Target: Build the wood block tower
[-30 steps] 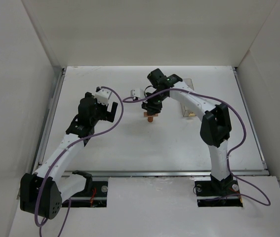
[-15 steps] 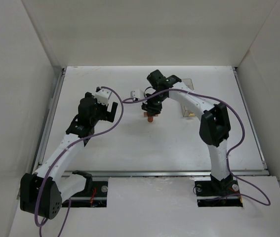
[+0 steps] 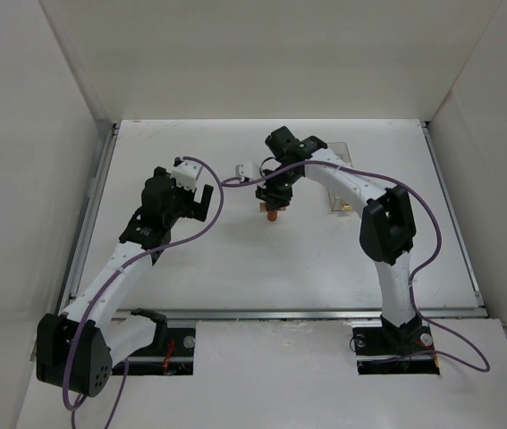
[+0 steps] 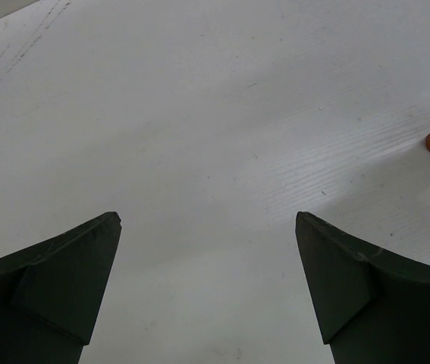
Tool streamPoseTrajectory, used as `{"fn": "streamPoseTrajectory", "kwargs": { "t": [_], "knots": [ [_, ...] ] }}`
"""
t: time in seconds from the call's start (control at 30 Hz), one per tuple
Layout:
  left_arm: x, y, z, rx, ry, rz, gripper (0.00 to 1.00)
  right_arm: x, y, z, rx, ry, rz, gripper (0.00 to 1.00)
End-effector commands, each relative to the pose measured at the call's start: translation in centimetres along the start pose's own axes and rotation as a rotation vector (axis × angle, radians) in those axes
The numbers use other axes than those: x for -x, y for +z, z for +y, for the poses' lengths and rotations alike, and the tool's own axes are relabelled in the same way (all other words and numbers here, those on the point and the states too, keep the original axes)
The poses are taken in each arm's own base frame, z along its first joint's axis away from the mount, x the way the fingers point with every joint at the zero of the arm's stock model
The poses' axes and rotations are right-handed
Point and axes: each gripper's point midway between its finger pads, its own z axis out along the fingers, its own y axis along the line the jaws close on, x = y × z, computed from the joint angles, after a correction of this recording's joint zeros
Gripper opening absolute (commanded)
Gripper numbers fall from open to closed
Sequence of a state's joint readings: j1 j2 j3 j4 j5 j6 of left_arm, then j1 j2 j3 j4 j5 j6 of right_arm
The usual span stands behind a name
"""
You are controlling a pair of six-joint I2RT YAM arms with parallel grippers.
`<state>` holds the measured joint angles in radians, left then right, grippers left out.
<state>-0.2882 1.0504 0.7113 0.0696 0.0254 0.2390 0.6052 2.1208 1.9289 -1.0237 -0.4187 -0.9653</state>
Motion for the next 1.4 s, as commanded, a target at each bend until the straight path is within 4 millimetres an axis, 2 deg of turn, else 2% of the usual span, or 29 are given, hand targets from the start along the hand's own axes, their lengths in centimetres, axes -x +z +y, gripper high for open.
{"fn": "streamPoseTrajectory", "kwargs": {
  "t": [0.0, 0.2, 0.43, 1.03, 1.1, 1.37],
  "knots": [
    [0.7, -0.3, 0.3, 0.009, 0.008, -0.032, 1.00, 2.1, -0.6, -1.2, -0.033, -0.038, -0.060, 0.00],
    [0.7, -0.3, 0.3, 0.009, 0.008, -0.032, 1.00, 2.1, -1.5, -1.8, -0.046, -0.030, -0.083, 0.00],
    [0.7, -0.3, 0.3, 0.009, 0.008, -0.032, 1.00, 2.1, -1.5, -1.8, -0.046, -0.030, -0.083, 0.00],
    [0.7, -0.3, 0.3, 0.010, 0.018, -0.032, 1.00, 1.1, -0.5, -1.4, -0.030, -0.008, -0.060, 0.00],
    [0.7, -0.3, 0.3, 0.010, 0.018, -0.032, 1.00, 0.7, 0.1, -1.2, -0.017, 0.000, -0.050, 0.00],
    [0.5, -0.1, 0.3, 0.008, 0.018, -0.023, 1.00, 0.8, 0.1, -1.4, -0.023, 0.005, -0.055, 0.00]
  ]
}}
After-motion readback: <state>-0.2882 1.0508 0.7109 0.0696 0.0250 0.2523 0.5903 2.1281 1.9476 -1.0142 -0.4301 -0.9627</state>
